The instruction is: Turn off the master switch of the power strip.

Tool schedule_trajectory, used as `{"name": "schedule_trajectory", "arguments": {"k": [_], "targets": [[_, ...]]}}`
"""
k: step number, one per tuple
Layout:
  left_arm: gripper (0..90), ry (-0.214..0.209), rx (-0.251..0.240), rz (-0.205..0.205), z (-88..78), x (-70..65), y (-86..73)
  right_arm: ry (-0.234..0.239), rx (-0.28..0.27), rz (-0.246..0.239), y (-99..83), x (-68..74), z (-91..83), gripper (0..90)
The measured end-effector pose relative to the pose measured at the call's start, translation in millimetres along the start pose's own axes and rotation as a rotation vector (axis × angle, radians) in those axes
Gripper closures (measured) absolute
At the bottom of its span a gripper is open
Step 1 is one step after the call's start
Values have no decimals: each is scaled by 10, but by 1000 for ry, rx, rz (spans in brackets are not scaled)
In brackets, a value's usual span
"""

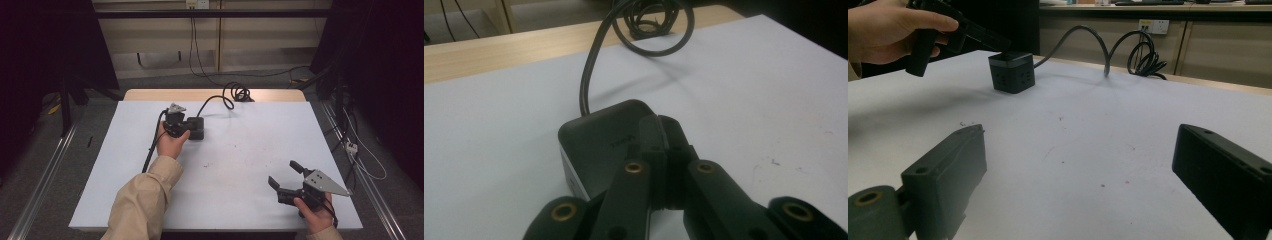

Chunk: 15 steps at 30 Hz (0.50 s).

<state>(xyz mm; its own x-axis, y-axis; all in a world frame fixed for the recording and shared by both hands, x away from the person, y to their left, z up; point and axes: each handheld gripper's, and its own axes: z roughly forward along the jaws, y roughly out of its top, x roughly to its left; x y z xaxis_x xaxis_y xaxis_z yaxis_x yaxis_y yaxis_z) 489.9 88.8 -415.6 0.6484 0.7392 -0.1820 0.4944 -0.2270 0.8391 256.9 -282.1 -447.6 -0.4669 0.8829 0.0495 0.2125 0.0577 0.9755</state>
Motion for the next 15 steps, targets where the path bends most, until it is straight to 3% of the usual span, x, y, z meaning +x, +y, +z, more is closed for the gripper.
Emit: {"name": "schedule_trajectory", "arguments": {"k": [6,8,15], "targets": [[780,-30,-13,-45,-92,-10,34,3,4,-3,-3,5,-1,68],[772,-38,-3,-41,-126,-16,36,1,-1,0,1,2,-2,67],[674,-70,-38,-58,-252,-34,12,-1,-2,-3,4,4,-4,68]]}}
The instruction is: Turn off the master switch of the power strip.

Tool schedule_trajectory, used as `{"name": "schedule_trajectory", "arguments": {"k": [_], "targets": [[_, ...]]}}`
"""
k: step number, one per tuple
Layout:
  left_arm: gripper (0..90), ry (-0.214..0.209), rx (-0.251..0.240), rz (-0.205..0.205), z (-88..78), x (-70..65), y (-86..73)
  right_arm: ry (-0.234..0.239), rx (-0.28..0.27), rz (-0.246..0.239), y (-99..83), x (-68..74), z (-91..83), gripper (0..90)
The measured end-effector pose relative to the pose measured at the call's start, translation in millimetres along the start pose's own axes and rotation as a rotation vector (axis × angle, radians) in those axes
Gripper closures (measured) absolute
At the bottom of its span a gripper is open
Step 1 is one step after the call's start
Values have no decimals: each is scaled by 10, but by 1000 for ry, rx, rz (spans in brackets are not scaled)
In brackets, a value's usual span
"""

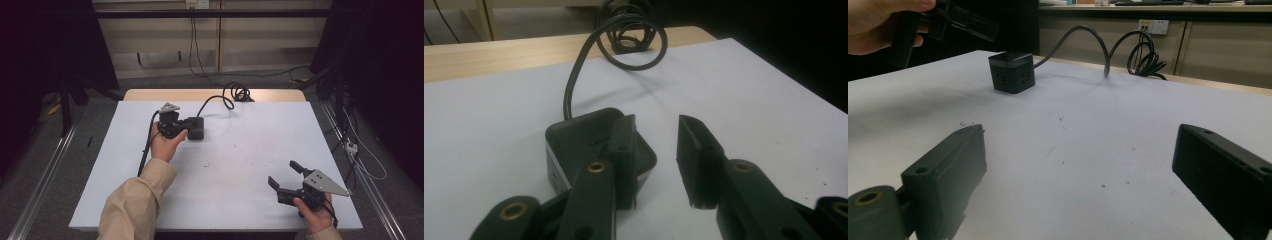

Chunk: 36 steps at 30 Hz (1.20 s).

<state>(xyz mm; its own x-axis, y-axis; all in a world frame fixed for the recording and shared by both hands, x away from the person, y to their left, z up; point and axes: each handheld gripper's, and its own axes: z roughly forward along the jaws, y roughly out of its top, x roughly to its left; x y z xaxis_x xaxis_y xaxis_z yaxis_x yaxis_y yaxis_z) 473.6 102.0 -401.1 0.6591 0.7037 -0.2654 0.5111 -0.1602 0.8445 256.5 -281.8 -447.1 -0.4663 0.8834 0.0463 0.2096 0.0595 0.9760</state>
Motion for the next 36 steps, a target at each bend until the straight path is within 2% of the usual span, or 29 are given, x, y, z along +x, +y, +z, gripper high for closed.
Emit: {"name": "schedule_trajectory", "arguments": {"k": [13,22,25,32,34,36], "targets": [[477,-46,-28,14,-257,38,-154,5,3,1,-1,11,2,68],[353,-59,-14,51,-358,50,-247,4,3,2,0,11,0,67],[280,-63,17,63,-377,49,-264,5,2,2,-1,11,1,68],[243,-86,-1,59,-448,56,-365,4,2,1,0,8,-1,67],[220,-85,16,66,-472,63,-381,5,1,1,0,7,-1,68],[200,-90,10,67,-499,63,-394,5,1,0,0,8,-1,68]]}}
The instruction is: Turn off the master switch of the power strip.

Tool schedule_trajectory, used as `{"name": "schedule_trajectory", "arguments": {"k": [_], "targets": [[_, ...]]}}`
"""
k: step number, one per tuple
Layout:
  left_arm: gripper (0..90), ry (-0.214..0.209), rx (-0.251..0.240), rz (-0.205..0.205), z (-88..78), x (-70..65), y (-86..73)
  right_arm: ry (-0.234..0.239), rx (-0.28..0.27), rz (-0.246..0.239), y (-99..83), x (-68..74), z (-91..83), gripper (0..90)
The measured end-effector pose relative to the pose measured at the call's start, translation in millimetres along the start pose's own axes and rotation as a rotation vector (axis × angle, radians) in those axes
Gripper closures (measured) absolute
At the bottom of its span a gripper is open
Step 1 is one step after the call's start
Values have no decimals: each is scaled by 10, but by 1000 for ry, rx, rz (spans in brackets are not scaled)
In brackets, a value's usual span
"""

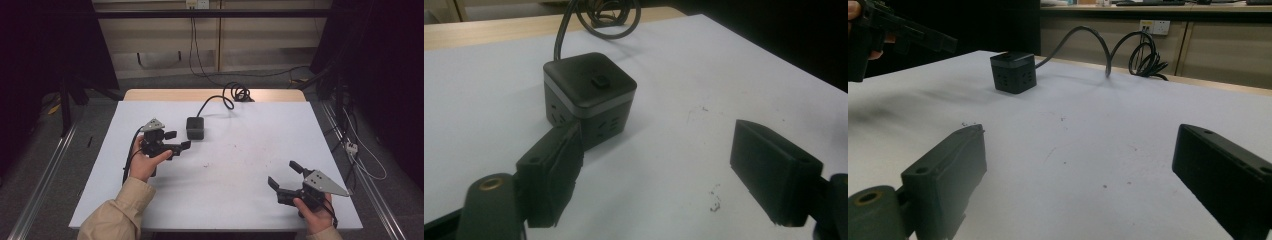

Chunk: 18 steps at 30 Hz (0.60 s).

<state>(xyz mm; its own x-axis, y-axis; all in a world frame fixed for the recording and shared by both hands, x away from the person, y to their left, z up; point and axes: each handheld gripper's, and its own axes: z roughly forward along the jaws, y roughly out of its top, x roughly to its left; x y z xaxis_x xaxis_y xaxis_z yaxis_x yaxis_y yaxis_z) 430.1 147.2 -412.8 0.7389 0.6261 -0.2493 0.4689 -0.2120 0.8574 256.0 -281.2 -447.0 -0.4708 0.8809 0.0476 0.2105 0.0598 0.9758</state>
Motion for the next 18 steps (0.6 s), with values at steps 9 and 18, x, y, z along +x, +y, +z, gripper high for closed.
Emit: {"name": "schedule_trajectory", "arguments": {"k": [9,18], "targets": [[169,-6,-21,-16,-164,41,-152,-1,-2,1,3,3,-1,67],[149,12,-31,-13,-367,81,-316,-2,1,-1,1,3,0,68]]}}
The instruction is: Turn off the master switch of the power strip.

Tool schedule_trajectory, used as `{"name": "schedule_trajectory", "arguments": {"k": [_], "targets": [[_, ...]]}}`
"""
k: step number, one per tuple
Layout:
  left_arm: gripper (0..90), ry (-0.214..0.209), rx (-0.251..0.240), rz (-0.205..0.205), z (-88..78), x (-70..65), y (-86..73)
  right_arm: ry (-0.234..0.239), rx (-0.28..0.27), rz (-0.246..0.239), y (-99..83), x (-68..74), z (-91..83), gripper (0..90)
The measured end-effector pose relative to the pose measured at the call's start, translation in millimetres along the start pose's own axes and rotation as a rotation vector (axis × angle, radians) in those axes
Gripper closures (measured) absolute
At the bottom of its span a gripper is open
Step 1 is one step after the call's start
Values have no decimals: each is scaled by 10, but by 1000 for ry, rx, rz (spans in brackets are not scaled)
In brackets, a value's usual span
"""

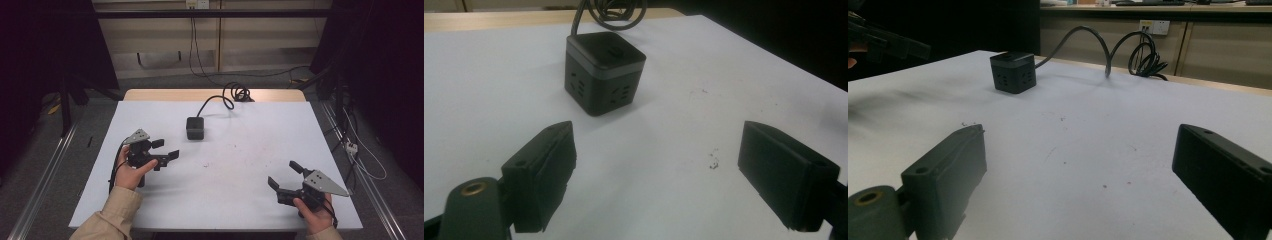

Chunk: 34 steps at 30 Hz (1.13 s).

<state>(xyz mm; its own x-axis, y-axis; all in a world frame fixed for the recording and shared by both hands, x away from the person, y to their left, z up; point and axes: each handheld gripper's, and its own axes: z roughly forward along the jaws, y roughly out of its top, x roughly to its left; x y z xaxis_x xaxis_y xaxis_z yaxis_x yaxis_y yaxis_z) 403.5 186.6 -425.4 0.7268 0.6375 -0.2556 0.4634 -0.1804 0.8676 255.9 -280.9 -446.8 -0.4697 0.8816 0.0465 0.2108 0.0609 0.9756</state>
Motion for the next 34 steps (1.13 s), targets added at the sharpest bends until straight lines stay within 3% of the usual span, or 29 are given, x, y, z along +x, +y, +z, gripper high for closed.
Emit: {"name": "schedule_trajectory", "arguments": {"k": [24,34], "targets": [[129,42,20,37,-322,-9,-263,-2,2,-3,1,2,-6,68],[111,68,70,53,-368,-22,-393,0,4,-11,-1,6,1,67]]}}
